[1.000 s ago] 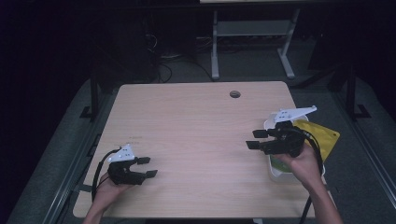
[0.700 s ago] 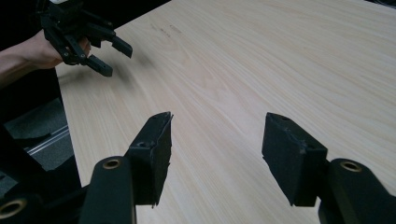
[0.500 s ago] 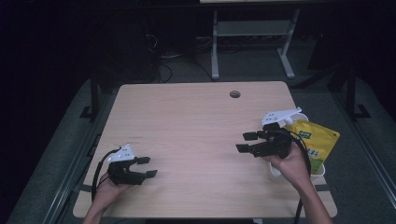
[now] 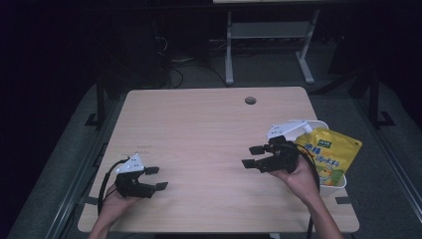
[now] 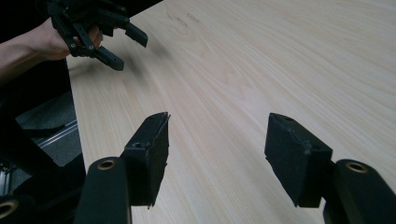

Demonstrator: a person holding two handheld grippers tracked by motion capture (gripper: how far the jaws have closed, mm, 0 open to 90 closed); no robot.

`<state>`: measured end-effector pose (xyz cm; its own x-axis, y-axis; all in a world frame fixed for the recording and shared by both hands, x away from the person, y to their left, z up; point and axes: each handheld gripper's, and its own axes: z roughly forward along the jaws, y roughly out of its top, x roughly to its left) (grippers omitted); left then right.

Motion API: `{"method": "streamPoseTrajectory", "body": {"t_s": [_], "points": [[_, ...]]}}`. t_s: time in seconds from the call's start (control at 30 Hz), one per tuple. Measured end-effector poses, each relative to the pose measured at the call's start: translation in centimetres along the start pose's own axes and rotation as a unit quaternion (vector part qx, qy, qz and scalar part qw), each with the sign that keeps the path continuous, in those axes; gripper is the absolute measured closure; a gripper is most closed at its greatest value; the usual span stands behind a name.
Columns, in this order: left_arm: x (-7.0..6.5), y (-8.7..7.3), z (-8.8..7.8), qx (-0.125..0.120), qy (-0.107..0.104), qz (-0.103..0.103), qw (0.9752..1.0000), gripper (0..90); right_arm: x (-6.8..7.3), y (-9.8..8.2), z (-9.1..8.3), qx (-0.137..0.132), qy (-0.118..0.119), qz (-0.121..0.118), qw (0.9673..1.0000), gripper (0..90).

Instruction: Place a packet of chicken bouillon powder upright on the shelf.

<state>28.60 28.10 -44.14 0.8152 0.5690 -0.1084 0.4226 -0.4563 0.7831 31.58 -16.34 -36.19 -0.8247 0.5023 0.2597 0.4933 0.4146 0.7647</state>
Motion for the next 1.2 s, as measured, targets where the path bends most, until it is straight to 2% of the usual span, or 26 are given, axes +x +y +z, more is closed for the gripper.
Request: {"method": "streamPoseTrajectory", "body": {"t_s": [0.23, 0.6, 0.87, 0.97, 1.2], "points": [[-0.1, 0.0, 0.0, 0.000, 0.001, 0.001, 1.0000, 28.5, 0.2, -0.3, 1.4, 0.010, 0.008, -0.003, 0.9999, 38.2], [-0.2, 0.1, 0.2, 0.003, 0.001, 0.003, 1.0000, 27.1, 0.3, -0.8, 2.9, 0.023, 0.016, 0.001, 0.9996, 35.9], [-0.2, 0.1, 0.3, 0.005, -0.001, 0.003, 1.0000, 26.6, 0.4, -1.5, 3.7, 0.023, 0.025, 0.005, 0.9994, 35.8], [-0.2, 0.1, 0.3, 0.006, -0.001, 0.003, 1.0000, 26.4, 0.5, -1.7, 4.1, 0.033, 0.028, 0.006, 0.9990, 34.7], [-0.3, 0.1, 0.3, 0.005, 0.000, 0.003, 1.0000, 26.1, 1.0, -1.9, 5.0, 0.039, 0.038, 0.003, 0.9985, 34.8]]}}
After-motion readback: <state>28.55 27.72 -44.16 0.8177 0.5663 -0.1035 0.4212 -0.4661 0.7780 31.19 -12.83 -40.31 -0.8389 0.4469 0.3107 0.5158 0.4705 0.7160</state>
